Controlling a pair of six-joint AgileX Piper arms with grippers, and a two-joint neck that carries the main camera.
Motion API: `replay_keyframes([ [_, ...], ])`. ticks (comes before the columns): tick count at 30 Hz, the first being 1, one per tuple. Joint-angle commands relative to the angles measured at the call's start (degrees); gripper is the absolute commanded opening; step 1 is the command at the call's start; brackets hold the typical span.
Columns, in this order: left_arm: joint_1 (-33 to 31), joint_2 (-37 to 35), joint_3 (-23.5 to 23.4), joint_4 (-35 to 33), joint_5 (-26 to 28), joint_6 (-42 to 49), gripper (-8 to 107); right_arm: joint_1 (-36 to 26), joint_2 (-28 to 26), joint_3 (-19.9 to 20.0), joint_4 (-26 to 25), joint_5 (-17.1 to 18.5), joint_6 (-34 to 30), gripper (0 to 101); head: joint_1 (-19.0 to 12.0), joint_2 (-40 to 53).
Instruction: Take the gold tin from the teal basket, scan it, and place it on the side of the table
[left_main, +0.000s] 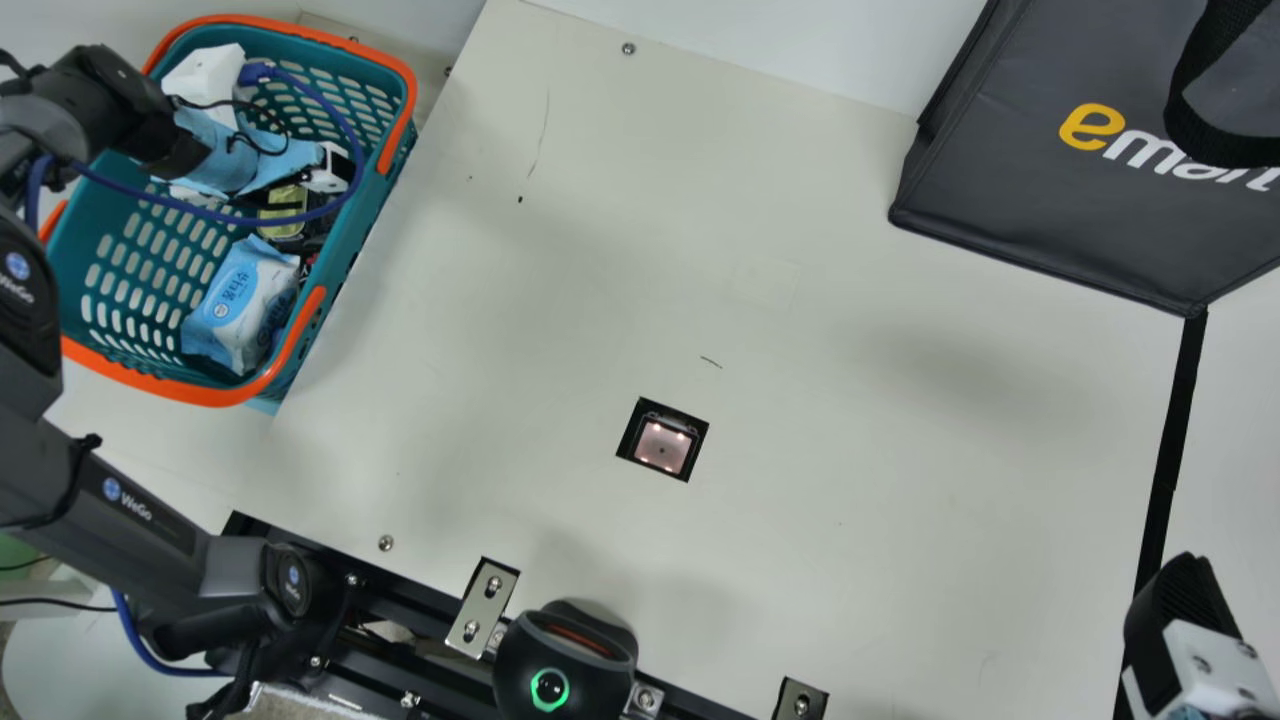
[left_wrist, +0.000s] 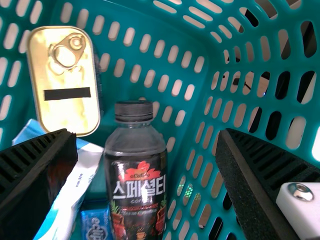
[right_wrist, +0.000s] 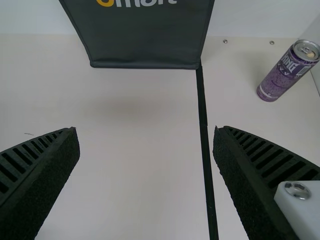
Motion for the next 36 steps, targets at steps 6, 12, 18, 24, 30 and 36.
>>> replay_keyframes([
  [6,-1.0,1.5,0.7,-1.4,-2.3,1.3,90,0.0,0.0,0.0,0.0,0.0,0.0,95,-1.7,0.1],
  [12,-1.9,3.2,0.4,-1.8,-3.6,1.4,90,0.0,0.0,0.0,0.0,0.0,0.0,95,-1.7,0.1],
  [18,-2.5,4.9,-0.1,-1.0,-4.8,0.3,90,0.0,0.0,0.0,0.0,-0.1,0.0,95,-1.7,0.1],
  [24,-3.0,6.3,-0.7,0.2,-5.5,-1.1,90,0.0,0.0,0.0,0.0,-0.1,0.0,95,-1.7,0.1],
  [30,-3.7,7.4,-1.2,1.9,-6.1,-3.1,90,0.0,0.0,0.0,0.0,-0.1,0.0,95,-1.7,0.1],
  [36,-4.4,8.1,-1.8,4.0,-6.7,-5.9,90,0.0,0.0,0.0,0.0,-0.1,0.0,95,-1.7,0.1],
])
